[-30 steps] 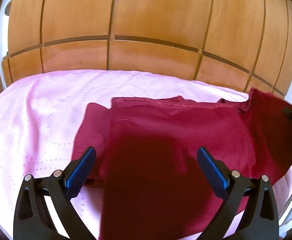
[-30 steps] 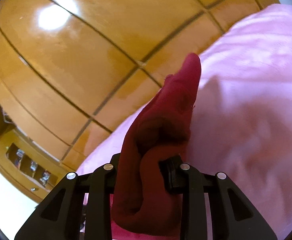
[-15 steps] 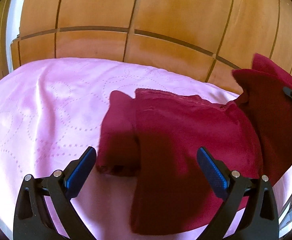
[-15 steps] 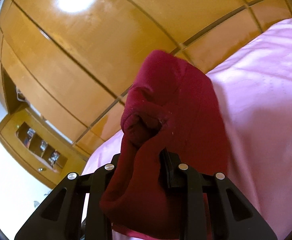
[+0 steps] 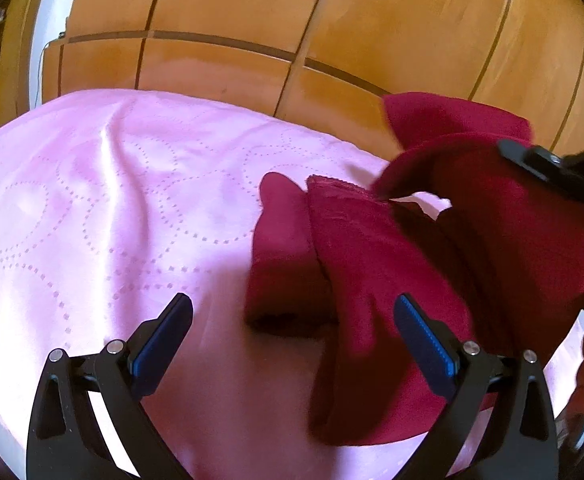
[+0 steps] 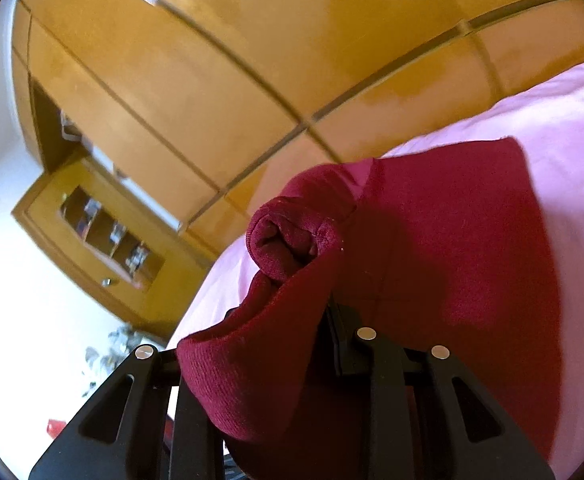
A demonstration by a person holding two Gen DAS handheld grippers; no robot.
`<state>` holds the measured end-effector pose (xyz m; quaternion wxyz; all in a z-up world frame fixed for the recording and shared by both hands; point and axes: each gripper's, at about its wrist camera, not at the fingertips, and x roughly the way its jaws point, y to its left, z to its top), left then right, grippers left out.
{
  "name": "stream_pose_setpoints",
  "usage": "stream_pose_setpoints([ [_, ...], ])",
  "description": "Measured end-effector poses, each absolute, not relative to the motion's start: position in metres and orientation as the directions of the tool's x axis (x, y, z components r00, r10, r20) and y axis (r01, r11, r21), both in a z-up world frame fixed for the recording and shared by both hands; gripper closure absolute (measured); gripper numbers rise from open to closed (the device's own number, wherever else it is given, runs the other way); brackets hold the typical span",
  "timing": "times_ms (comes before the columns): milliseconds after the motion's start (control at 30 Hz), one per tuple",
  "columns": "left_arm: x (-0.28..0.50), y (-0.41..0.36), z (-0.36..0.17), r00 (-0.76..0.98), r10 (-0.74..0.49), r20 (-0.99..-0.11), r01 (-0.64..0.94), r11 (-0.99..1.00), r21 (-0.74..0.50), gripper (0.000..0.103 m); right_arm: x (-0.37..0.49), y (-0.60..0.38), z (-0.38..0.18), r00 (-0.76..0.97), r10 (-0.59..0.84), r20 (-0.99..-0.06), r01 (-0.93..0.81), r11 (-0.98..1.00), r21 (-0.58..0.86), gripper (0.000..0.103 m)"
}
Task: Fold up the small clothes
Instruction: 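Lift the shirt end with the right tool and fold it toward the left tool, then lay the folded end down and open the right tool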
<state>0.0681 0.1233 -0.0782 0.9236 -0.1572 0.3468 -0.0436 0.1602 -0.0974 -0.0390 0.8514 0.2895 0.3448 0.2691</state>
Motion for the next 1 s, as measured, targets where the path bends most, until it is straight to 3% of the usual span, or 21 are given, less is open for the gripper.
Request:
stream_pose_setpoints([
  [400, 0.058, 0.145, -0.085, 0.743, -0.174, -0.647, -0.084, 0.934, -0.347, 0.003, 0.160, -0.035, -0.096, 0.484, 0.677, -0.555, -0.290, 0.722, 0.628, 0.075],
  [500, 0.058, 0.145, -0.086, 0.741, -0.170, -0.650, -0.087, 0.935, -0.344, 0.003, 0.160, -0.035, -0.103, 0.472, 0.694, -0.544, -0.291, 0.705, 0.647, 0.059],
  [567, 0.058, 0.143, -0.086, 0.739, -0.170, -0.652, -0.085, 0.937, -0.340, 0.003, 0.155, -0.033, -0.100, 0.460, 0.725, -0.513, -0.323, 0.675, 0.663, 0.035],
  [633, 0.056, 0.141, -0.086, 0.741, -0.169, -0.651, -0.081, 0.939, -0.335, 0.003, 0.150, -0.033, -0.094, 0.450, 0.754, -0.478, -0.361, 0.643, 0.675, 0.026],
  [800, 0.053, 0.145, -0.083, 0.750, -0.169, -0.640, -0.078, 0.938, -0.338, 0.003, 0.131, -0.053, -0.078, 0.511, 0.748, -0.424, -0.382, 0.639, 0.667, 0.019],
  [900, 0.050, 0.151, -0.080, 0.762, -0.184, -0.622, -0.074, 0.928, -0.365, 0.003, 0.123, -0.091, -0.071, 0.609, 0.666, -0.430, -0.313, 0.701, 0.641, 0.018],
  [967, 0.044, 0.156, -0.075, 0.778, -0.202, -0.594, -0.066, 0.915, -0.398, 0.003, 0.113, -0.118, -0.069, 0.685, 0.576, -0.445, -0.231, 0.752, 0.618, 0.009],
  [1000, 0.043, 0.157, -0.073, 0.784, -0.210, -0.584, -0.063, 0.909, -0.411, 0.003, 0.109, -0.130, -0.071, 0.708, 0.544, -0.450, -0.200, 0.765, 0.612, 0.009],
])
